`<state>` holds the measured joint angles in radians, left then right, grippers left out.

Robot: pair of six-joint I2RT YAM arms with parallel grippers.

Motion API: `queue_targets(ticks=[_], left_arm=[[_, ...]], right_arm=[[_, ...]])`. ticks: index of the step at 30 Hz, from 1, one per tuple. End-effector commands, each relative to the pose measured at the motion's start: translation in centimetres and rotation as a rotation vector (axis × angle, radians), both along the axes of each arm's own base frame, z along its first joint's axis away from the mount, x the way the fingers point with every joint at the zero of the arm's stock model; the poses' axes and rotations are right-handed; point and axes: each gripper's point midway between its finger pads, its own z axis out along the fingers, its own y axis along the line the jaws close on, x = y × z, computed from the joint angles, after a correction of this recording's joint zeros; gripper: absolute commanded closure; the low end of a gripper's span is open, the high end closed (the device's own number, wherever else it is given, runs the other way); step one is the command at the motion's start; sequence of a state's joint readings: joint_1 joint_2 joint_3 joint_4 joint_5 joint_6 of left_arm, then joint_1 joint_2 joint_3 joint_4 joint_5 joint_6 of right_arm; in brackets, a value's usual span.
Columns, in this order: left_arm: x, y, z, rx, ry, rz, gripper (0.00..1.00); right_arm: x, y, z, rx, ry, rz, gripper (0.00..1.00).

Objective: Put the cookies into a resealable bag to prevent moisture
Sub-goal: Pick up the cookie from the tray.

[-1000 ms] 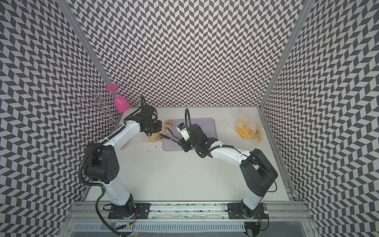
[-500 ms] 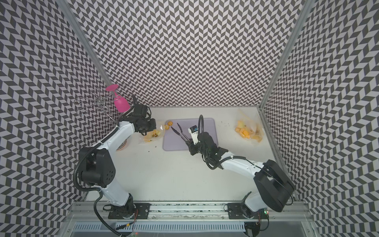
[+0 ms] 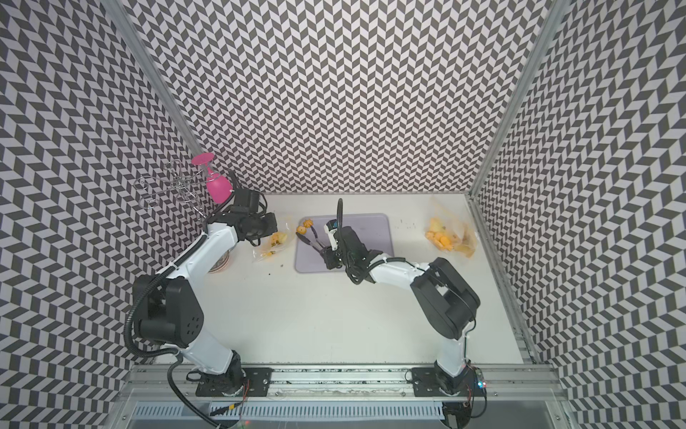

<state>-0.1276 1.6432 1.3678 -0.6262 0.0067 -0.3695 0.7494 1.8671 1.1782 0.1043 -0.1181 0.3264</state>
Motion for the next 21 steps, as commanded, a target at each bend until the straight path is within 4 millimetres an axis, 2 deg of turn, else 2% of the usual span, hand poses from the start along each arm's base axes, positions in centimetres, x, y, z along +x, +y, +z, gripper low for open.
queue_targets(ticks=[1, 10, 21], left_arm=[[0.2, 0.5, 0.9, -0.013, -0.037, 0.020, 1.00], [0.2, 0.2, 0.7, -0.028, -0.032, 0.010, 1.00], [0.2, 0.2, 0.7, -0.030, -0.034, 0.008, 1.00]], right_arm=[[1.1, 1.5, 1.4, 0.100, 0.025, -0.032, 0.65], [2.5, 3.0, 0.0, 0.095, 0.083, -0.057, 0.63], [3.9, 3.9, -1.5, 0.054, 0.111, -0.075, 0.69]])
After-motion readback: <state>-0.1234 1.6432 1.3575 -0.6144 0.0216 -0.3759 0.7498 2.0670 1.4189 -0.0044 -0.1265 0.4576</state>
